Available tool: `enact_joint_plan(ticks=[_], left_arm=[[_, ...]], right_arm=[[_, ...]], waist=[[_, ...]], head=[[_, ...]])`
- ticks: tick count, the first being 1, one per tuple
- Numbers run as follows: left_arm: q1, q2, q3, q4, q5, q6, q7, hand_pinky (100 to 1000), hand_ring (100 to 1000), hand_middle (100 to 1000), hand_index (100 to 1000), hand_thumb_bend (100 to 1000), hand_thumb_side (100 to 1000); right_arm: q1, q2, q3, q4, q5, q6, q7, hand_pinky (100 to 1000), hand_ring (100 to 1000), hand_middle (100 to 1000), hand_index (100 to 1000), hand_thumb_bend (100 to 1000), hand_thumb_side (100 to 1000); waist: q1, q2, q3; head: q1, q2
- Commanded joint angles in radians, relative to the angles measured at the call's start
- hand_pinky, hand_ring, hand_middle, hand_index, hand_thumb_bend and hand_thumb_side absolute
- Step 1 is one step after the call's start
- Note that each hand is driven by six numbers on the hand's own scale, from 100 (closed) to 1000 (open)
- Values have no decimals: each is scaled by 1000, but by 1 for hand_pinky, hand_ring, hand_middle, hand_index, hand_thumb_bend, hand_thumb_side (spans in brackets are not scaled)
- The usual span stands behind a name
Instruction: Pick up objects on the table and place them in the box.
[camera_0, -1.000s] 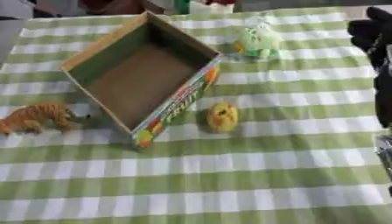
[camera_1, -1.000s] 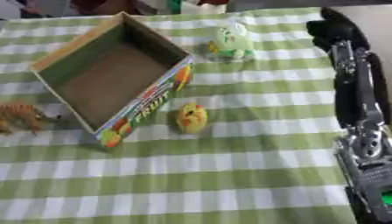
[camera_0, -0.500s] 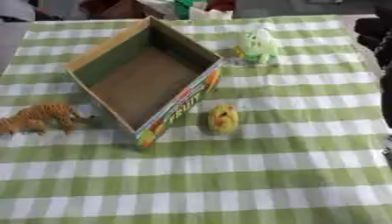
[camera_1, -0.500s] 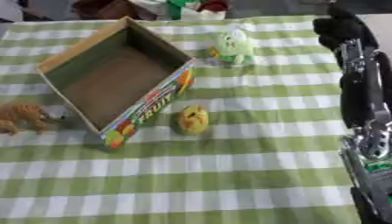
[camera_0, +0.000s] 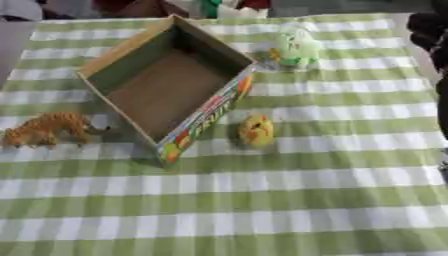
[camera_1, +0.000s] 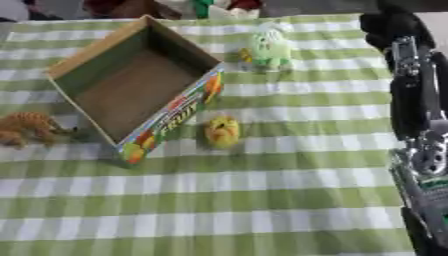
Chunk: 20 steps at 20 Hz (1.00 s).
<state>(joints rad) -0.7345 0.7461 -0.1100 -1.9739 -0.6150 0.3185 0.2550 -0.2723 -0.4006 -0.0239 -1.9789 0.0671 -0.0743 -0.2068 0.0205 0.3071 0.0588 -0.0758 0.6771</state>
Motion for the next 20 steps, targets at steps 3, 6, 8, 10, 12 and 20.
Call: enact_joint_plan(ticks=[3, 6, 8, 10, 12, 20], left_arm=[[-82, 53, -81, 85, -76, -18, -75, 605, 757, 767, 883, 100, 904], [-129, 45, -130, 153, -118, -51, -117, 604, 759, 769, 887, 100, 916], [-157, 32, -154, 198, -146, -76, -144, 607, 760, 771, 890, 100, 925], [-179, 16, -167, 242, -173, -102, -172, 612, 763, 775, 908, 100, 936], [-192, 3, -177, 279, -197, -129, -200, 616, 770, 782, 929, 100, 946], [-232, -40, -202, 367, -240, -197, -314, 654, 799, 808, 951, 100, 984]], right_arm=[[-6, -28, 2, -21, -10, 0, 8, 878, 843, 755, 910, 100, 1000], [-4, -29, 4, -21, -12, 0, 11, 878, 843, 755, 910, 100, 1000], [-3, -29, 5, -21, -13, 0, 13, 878, 843, 755, 910, 100, 1000], [-3, -28, 6, -21, -15, 0, 14, 878, 843, 755, 910, 100, 1000], [-3, -27, 6, -21, -16, 0, 14, 878, 843, 755, 910, 100, 1000], [0, -25, 8, -21, -19, 2, 16, 878, 844, 756, 910, 100, 1000]], waist=[[1, -30, -4], [0, -35, -6], [1, -39, -6], [1, -41, -7], [2, -44, -8], [0, -50, -9]], head=[[0, 4], [-1, 4], [1, 4], [2, 3], [4, 2], [12, 14]])
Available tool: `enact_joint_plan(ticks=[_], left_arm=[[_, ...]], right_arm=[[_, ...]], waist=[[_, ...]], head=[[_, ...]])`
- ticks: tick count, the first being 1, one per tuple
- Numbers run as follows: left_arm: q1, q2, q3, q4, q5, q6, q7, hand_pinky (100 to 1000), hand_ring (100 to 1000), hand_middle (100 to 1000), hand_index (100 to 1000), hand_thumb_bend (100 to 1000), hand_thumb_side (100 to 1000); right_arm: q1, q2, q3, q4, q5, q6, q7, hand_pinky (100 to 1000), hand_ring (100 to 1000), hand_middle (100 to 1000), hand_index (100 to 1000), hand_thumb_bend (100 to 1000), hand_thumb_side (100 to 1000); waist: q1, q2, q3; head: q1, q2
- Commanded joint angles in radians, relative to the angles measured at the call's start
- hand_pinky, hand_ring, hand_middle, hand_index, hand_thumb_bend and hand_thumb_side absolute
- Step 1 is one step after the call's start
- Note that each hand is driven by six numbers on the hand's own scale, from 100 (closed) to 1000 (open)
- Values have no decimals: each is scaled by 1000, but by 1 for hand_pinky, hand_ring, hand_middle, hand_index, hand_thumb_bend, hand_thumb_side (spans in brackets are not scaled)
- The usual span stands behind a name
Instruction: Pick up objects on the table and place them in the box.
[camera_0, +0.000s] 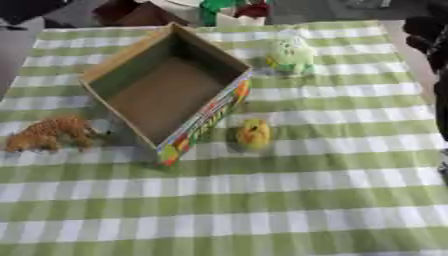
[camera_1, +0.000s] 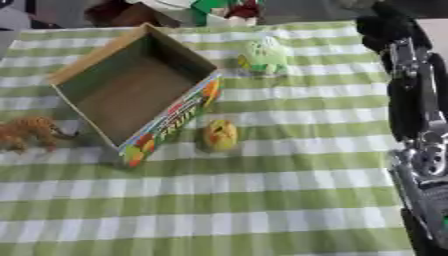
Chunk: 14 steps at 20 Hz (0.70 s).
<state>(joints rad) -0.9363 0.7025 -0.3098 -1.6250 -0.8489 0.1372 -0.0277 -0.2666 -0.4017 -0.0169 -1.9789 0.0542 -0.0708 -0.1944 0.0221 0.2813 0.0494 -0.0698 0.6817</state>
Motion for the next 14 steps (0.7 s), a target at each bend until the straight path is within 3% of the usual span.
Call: enact_joint_plan(ticks=[1, 3, 10, 14], left_arm=[[-39, -4, -8, 32, -5, -22, -45, 656, 804, 811, 943, 100, 1000], [-58, -16, -24, 63, -7, -38, -72, 659, 812, 814, 932, 122, 1000], [-93, -45, -68, 170, -41, -84, -176, 670, 832, 824, 913, 427, 1000], [-101, -50, -63, 181, -63, -90, -238, 670, 832, 824, 913, 427, 1000]], right_arm=[[-6, -24, 1, -21, -6, -2, 4, 878, 844, 756, 910, 100, 1000], [-5, -24, 3, -21, -7, -1, 5, 878, 844, 756, 910, 100, 1000], [-2, -23, 5, -21, -6, 1, 8, 879, 845, 755, 910, 100, 1000], [-2, -23, 5, -21, -5, 2, 8, 879, 845, 755, 910, 100, 1000]], waist=[[-1, -25, 1], [-1, -26, 2], [-2, -23, 2], [-2, -23, 2]], head=[[8, 10], [10, 13], [10, 11], [8, 9]])
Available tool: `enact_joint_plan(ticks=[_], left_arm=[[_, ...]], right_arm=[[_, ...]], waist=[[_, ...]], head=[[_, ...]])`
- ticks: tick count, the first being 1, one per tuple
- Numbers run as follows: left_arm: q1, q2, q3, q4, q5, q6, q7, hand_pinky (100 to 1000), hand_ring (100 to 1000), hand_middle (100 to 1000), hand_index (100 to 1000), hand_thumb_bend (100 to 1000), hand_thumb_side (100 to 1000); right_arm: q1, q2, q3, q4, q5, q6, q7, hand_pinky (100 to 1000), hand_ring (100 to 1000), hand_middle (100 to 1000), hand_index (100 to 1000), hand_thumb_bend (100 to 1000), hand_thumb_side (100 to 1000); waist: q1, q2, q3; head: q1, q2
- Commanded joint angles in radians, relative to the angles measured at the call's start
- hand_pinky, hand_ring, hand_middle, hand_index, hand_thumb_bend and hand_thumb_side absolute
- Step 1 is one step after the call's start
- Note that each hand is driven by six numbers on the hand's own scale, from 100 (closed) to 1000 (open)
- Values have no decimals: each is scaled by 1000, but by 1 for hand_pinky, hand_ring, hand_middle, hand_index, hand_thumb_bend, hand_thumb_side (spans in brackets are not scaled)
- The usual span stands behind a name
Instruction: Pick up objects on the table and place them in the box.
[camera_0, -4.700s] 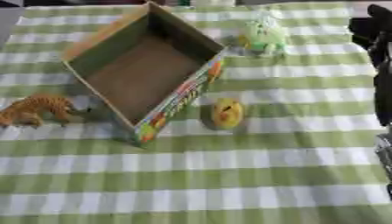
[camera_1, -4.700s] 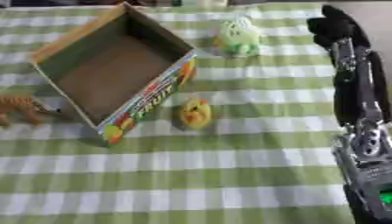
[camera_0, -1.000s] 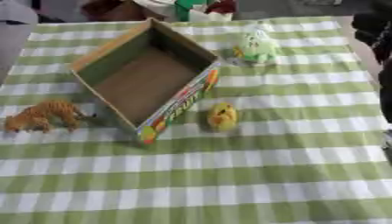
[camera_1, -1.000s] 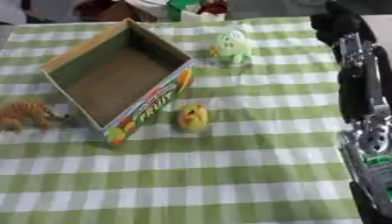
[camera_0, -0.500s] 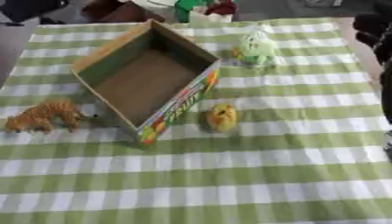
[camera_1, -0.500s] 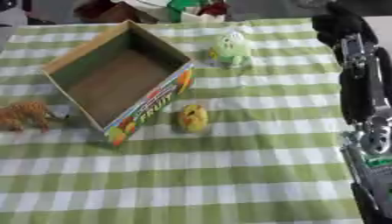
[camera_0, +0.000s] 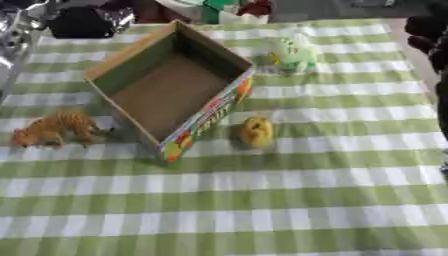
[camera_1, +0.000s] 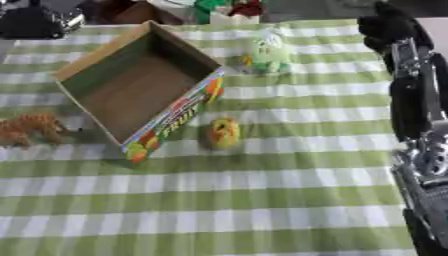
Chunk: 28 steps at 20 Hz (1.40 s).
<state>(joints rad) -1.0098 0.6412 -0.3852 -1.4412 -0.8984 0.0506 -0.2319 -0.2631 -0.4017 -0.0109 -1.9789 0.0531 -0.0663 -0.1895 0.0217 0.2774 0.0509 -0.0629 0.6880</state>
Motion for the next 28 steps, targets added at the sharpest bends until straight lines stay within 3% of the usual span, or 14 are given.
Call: enact_joint_plan(ticks=[1, 2, 8, 15, 25, 28], left_arm=[[-29, 11, 16, -8, -15, -4, -49, 670, 832, 824, 913, 427, 1000], [-22, 17, 11, -3, -16, -2, -64, 681, 842, 838, 928, 623, 1000], [-2, 44, -1, 39, 0, -35, -154, 708, 857, 867, 991, 663, 1000], [37, 112, 31, -18, 31, -81, -252, 718, 866, 881, 1000, 666, 1000], [112, 223, 57, -140, 121, -68, -390, 727, 879, 898, 1000, 681, 946], [139, 263, 63, -181, 140, -60, -435, 724, 877, 891, 1000, 737, 971]], right_arm=[[-5, -23, -1, -21, -4, -2, 3, 879, 845, 755, 910, 100, 1000], [-5, -24, -2, -21, -3, -2, 3, 879, 846, 755, 910, 100, 1000], [-3, -25, -1, -21, -2, 0, 3, 879, 846, 755, 910, 100, 1000], [-1, -27, -2, -21, 2, 2, 1, 880, 847, 755, 910, 100, 1000], [-3, -32, -2, -21, 6, 2, 1, 880, 847, 756, 910, 100, 1000], [-4, -32, -1, -21, 7, 2, 2, 880, 848, 755, 910, 100, 1000]], waist=[[-2, -19, 1], [0, -16, 2], [3, -15, 1], [4, -10, 2], [6, -1, 4], [7, 2, 2]], head=[[1, 2], [-5, -2], [-13, -6], [-26, -7], [-40, -8], [-40, -8]])
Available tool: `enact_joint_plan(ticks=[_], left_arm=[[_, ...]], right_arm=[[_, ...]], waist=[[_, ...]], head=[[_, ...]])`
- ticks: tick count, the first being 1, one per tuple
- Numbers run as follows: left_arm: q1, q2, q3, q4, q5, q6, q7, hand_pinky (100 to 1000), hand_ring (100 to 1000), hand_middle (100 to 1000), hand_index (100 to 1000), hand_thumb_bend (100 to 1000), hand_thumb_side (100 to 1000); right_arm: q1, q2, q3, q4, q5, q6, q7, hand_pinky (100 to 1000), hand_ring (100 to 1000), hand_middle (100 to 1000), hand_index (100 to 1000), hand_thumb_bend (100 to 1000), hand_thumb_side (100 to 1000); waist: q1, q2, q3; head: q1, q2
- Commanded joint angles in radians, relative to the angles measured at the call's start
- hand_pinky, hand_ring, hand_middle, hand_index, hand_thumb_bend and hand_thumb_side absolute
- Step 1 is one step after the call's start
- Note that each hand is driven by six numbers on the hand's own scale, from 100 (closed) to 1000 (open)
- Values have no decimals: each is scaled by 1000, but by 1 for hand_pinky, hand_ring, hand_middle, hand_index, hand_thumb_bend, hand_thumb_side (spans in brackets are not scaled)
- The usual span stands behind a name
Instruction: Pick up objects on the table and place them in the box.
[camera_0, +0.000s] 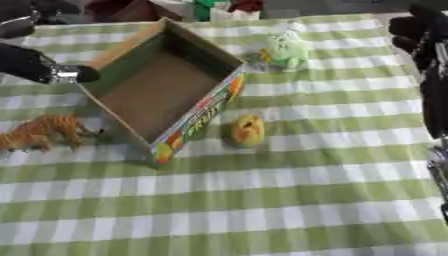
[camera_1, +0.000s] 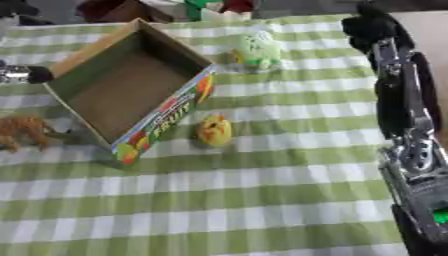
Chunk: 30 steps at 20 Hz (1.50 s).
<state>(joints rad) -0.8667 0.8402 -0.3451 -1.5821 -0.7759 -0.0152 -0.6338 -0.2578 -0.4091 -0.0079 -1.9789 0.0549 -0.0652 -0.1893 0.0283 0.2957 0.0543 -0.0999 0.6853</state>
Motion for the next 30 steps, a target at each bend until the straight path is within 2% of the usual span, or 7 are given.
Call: enact_joint_plan(ticks=[1, 15, 19, 20, 22, 23, 30], left_arm=[[5, 76, 23, -54, 17, 10, -47, 719, 875, 887, 1000, 777, 983], [94, 171, 46, -234, 49, 52, -248, 719, 877, 884, 999, 768, 909], [102, 179, 56, -260, 59, 67, -272, 719, 877, 884, 999, 768, 909], [104, 181, 56, -261, 60, 70, -272, 710, 861, 869, 1000, 695, 812], [128, 192, 44, -246, 57, 80, -273, 703, 854, 859, 1000, 657, 787], [139, 196, 42, -240, 54, 84, -273, 692, 842, 846, 1000, 599, 756], [179, 194, 31, -207, 82, 141, -273, 685, 808, 821, 1000, 575, 727]], right_arm=[[-10, -25, -4, -21, 6, 1, 1, 881, 848, 755, 909, 100, 1000], [-16, -27, -2, -21, 8, 1, 3, 881, 848, 755, 909, 100, 1000], [-17, -27, -2, -21, 8, 1, 3, 881, 848, 755, 909, 100, 1000], [-17, -27, -2, -21, 8, 1, 3, 881, 849, 755, 909, 100, 1000], [-18, -24, -2, -21, 8, 0, 3, 881, 849, 755, 909, 100, 1000], [-18, -23, -2, -21, 7, 0, 3, 881, 849, 755, 908, 100, 1000], [-18, -19, -2, -21, 7, 3, 3, 881, 849, 753, 906, 100, 1000]], waist=[[1, -15, -1], [0, -7, -2], [0, -7, -2], [0, -7, -2], [-1, -7, -3], [-1, -7, -4], [-2, -5, -5]], head=[[-4, -6], [-1, -13], [-1, -13], [-1, -14], [2, -18], [3, -19], [7, -23]])
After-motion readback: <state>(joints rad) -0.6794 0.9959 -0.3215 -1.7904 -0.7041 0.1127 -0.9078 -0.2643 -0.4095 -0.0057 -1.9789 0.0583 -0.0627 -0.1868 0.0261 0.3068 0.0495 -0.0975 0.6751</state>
